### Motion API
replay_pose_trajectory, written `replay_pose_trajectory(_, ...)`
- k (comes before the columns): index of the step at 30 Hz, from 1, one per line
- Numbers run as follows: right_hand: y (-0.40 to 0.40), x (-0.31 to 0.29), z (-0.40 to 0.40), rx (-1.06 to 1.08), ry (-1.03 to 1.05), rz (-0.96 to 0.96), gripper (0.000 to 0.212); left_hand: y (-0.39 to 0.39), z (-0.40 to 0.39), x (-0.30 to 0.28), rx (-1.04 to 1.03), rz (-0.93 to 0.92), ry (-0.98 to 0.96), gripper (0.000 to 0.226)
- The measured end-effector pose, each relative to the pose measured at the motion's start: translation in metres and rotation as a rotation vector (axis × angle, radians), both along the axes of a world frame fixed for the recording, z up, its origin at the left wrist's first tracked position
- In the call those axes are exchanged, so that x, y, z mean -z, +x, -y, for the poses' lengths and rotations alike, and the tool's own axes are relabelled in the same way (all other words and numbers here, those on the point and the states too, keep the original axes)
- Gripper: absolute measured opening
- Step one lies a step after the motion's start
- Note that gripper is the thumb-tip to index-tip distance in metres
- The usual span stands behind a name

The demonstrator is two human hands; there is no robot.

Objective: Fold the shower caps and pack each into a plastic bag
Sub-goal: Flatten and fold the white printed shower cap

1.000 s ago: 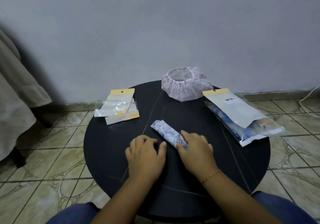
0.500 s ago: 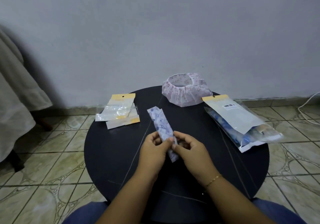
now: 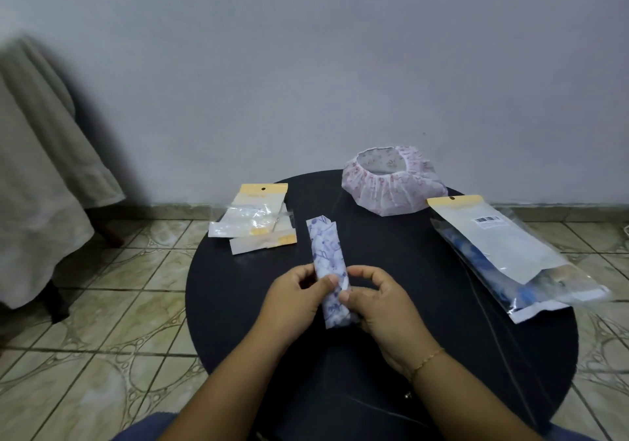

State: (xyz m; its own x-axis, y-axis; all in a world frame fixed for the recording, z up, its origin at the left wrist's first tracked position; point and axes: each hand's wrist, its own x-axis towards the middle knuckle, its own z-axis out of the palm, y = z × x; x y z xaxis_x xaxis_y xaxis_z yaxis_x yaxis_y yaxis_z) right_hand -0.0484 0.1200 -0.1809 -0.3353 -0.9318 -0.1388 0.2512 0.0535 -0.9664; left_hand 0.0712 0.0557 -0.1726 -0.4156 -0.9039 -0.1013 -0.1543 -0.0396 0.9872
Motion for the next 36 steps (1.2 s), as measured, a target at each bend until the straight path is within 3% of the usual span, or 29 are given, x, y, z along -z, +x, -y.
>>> replay_pose_trajectory(4, 0.02, 0.001, 0.025, 0.033, 0.001, 0.01, 0.029, 0.021, 0.029, -0.003, -0.125, 0.148, -0.231, 0.008)
replay_pose_trajectory(8, 0.041, 0.0, 0.061, 0.112, -0.02, 0.084, 0.028, 0.047, 0.072, 0.003, -0.416, 0.197, -0.337, 0.015)
replay_pose_trajectory(11, 0.055, -0.005, 0.087, 0.19, -0.037, 0.152, 0.028, 0.065, 0.1, 0.0, -0.546, 0.157, -0.352, 0.016)
replay_pose_trajectory(14, 0.06, -0.007, 0.11, 0.31, -0.043, 0.233, 0.028, 0.078, 0.123, -0.002, -0.609, 0.136, -0.319, 0.037)
replay_pose_trajectory(18, 0.054, -0.014, 0.133, 0.41, -0.067, 0.328, 0.029, 0.09, 0.15, 0.012, -0.577, 0.117, -0.212, 0.056)
replay_pose_trajectory(21, 0.045, -0.016, 0.142, 0.412, -0.082, 0.28, 0.029, 0.094, 0.163, 0.016, -0.525, 0.133, -0.146, 0.059)
replay_pose_trajectory(27, 0.028, -0.012, 0.162, 0.267, -0.08, 0.097, 0.033, 0.09, 0.187, 0.018, -0.441, 0.133, -0.129, 0.044)
replay_pose_trajectory(32, 0.027, -0.014, 0.168, 0.14, -0.044, 0.094, 0.042, 0.082, 0.197, 0.026, -0.436, 0.067, -0.101, 0.008)
replay_pose_trajectory(36, 0.023, -0.008, 0.167, 0.159, -0.033, 0.125, 0.042, 0.08, 0.2, 0.023, -0.549, 0.012, -0.119, 0.001)
